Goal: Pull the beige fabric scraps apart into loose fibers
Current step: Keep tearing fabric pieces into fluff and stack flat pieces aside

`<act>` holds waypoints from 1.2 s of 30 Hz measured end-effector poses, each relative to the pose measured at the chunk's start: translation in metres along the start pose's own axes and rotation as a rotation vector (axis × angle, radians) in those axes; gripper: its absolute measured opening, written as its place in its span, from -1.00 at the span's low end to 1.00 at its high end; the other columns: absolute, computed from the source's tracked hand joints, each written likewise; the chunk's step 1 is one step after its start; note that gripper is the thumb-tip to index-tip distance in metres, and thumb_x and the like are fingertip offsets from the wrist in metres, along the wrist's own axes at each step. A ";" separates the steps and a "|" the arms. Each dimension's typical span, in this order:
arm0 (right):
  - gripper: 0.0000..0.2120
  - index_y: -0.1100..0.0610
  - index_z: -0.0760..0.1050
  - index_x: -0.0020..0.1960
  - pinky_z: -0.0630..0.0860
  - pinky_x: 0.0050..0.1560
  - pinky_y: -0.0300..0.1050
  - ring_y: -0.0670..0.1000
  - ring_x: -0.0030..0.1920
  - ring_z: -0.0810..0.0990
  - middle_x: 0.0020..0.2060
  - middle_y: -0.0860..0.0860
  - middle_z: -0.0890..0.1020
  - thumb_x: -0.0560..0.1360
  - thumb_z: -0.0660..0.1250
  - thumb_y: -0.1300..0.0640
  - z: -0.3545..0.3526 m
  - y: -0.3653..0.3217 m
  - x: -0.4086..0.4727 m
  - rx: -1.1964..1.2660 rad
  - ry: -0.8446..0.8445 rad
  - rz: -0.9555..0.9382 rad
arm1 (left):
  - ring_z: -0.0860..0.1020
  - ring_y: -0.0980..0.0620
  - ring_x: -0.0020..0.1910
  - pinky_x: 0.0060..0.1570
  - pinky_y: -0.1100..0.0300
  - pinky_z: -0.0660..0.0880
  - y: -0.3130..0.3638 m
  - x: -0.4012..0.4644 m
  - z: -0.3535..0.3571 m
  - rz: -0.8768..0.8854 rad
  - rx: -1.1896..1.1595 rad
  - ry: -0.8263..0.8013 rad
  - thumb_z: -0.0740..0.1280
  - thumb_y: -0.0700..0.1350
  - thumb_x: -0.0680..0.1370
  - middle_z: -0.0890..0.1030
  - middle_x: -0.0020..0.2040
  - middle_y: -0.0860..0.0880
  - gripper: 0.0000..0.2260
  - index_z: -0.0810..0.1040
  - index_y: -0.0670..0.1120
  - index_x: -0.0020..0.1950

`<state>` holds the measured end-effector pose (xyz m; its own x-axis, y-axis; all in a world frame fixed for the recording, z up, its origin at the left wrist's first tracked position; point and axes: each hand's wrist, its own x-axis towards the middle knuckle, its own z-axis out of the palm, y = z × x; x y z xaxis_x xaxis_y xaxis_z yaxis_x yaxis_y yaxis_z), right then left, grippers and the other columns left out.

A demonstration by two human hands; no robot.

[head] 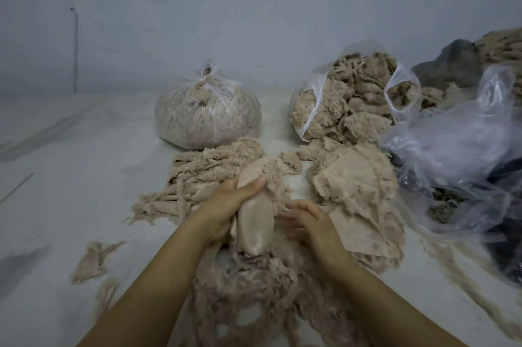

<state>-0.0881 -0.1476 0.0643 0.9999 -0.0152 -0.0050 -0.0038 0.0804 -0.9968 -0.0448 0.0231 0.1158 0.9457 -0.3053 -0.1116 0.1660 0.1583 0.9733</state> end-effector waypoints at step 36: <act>-0.41 0.45 0.52 -0.03 0.40 -0.27 -0.17 0.09 -0.28 0.48 -0.22 0.21 0.54 0.38 0.36 -0.13 -0.007 -0.023 0.003 -0.013 -0.222 0.093 | 0.40 0.27 -0.41 -0.34 0.43 0.36 -0.019 0.033 0.026 0.395 0.496 0.174 0.20 -0.21 0.61 0.45 -0.36 0.06 -0.80 0.51 -0.16 -0.20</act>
<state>-0.0852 -0.1568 0.0863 0.9742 0.2109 -0.0801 -0.0944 0.0586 -0.9938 -0.0243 -0.0146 0.0991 0.9474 -0.1496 0.2828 -0.3121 -0.2374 0.9199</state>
